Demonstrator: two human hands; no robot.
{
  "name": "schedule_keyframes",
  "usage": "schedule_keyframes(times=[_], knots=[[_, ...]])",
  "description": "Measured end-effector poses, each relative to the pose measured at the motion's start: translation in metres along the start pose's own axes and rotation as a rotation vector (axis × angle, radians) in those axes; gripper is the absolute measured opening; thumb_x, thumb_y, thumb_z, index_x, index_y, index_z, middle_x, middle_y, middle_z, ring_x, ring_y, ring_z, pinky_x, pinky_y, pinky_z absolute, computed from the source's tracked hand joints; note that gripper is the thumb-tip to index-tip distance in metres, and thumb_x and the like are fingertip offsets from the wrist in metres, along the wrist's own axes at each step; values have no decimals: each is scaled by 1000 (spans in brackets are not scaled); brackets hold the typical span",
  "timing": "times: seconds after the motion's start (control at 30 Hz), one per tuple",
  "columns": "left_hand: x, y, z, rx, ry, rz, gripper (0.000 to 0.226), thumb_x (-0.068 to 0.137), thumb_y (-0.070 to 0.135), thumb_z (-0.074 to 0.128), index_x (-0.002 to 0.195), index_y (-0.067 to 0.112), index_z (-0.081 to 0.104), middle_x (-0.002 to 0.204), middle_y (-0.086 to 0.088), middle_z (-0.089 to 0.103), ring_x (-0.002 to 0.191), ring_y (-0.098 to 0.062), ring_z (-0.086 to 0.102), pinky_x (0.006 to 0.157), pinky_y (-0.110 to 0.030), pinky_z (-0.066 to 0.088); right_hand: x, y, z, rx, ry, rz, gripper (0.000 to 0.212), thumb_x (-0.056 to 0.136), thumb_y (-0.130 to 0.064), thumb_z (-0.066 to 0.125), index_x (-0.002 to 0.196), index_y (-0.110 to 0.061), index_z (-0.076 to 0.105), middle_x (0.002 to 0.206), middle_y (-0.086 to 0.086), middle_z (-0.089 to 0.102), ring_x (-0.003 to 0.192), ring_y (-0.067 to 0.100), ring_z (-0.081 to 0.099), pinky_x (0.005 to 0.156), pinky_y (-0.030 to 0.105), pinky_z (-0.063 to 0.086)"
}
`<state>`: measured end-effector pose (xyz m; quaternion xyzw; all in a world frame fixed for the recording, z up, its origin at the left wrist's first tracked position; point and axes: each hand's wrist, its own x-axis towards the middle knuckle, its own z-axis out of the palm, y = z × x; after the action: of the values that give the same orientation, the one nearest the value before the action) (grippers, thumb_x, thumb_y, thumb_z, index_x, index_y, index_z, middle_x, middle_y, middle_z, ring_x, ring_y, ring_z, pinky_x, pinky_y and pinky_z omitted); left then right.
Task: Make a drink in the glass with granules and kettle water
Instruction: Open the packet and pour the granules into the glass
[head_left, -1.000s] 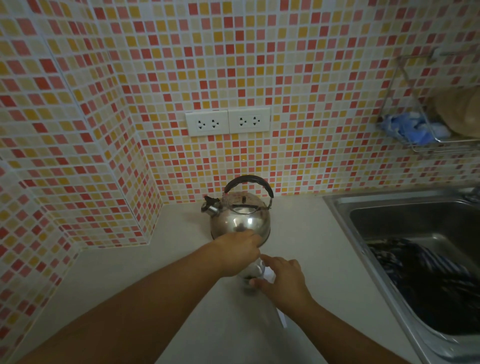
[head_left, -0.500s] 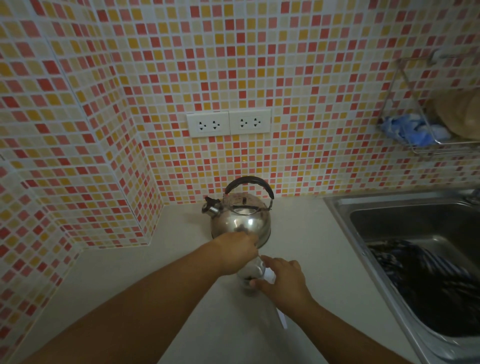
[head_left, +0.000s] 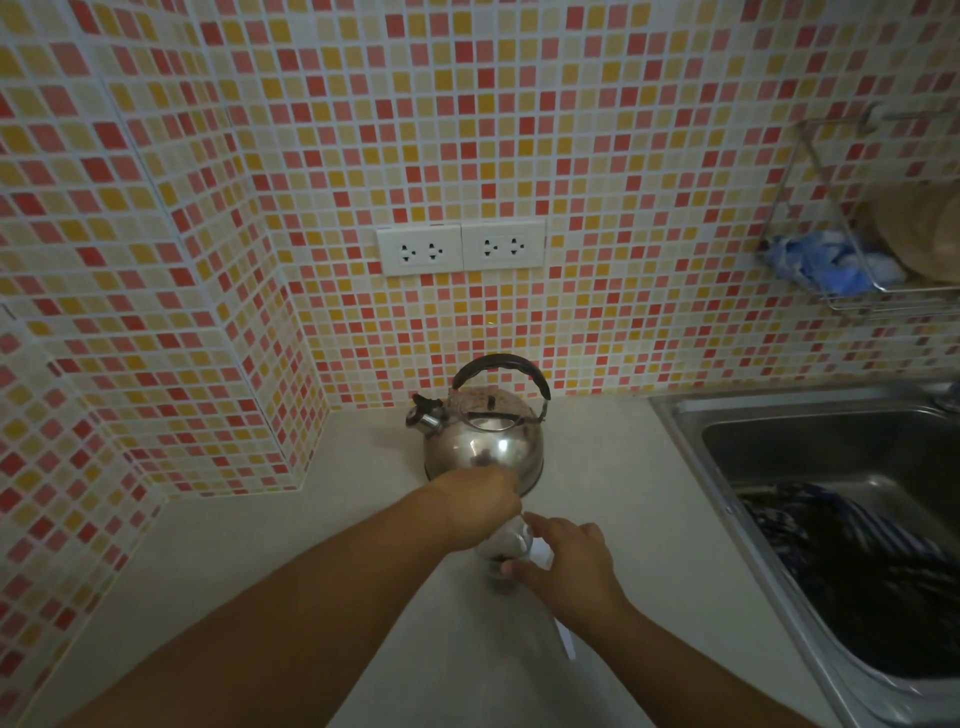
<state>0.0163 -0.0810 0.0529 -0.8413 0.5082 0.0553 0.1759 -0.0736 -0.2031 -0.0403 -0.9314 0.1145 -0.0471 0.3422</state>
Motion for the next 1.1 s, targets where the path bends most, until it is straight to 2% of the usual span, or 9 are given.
schedule_keyframes(times=[0.07,0.2,0.33,0.47,0.7,0.83,0.93,1.1], knots=[[1,0,2,-9,16,23,30,97,12,39,115,-1,59,124,-21,59,113,-37,56,97,-48,47,0,1,1,1,-1,1,67,70,-56,66,129,-32,48,125,-8,58,109,20,42,83,26,29],[4,-3,14,-58,-8,25,33,95,10,50,126,5,59,135,-13,50,119,-27,52,101,-38,45,1,2,2,13,3,-8,62,68,-56,67,124,-36,52,119,-8,61,100,18,41,80,28,30],[3,-10,24,-191,46,8,33,94,13,53,126,8,60,133,-13,49,114,-27,54,98,-38,47,1,3,3,13,12,-18,59,67,-57,66,121,-38,53,114,-8,62,97,18,40,77,28,28],[4,-15,30,-279,96,11,37,93,13,54,130,13,57,135,-9,49,118,-25,52,99,-32,44,2,4,3,1,7,-15,62,67,-58,66,124,-37,52,114,-9,61,100,19,43,78,27,29],[6,-18,29,-276,83,-4,30,88,9,60,118,10,66,125,-10,55,108,-26,57,92,-35,51,3,3,2,-4,-3,-9,64,68,-58,65,125,-36,50,119,-9,60,106,20,46,82,27,29],[7,-17,29,-293,20,-24,32,91,8,57,123,6,63,126,-13,57,113,-28,57,98,-37,48,3,2,2,1,-6,-9,60,68,-57,65,123,-38,51,119,-9,61,105,20,46,81,28,29],[3,-18,30,-256,50,2,34,90,9,58,124,11,63,128,-11,54,113,-27,56,96,-38,50,2,1,2,9,3,3,59,67,-56,65,122,-39,52,118,-9,62,104,20,44,81,29,31],[-2,-16,27,-287,85,10,32,91,9,56,122,10,64,129,-11,57,112,-26,57,94,-32,48,1,0,2,3,10,1,59,68,-55,65,123,-39,51,120,-9,61,104,20,43,81,28,30]])
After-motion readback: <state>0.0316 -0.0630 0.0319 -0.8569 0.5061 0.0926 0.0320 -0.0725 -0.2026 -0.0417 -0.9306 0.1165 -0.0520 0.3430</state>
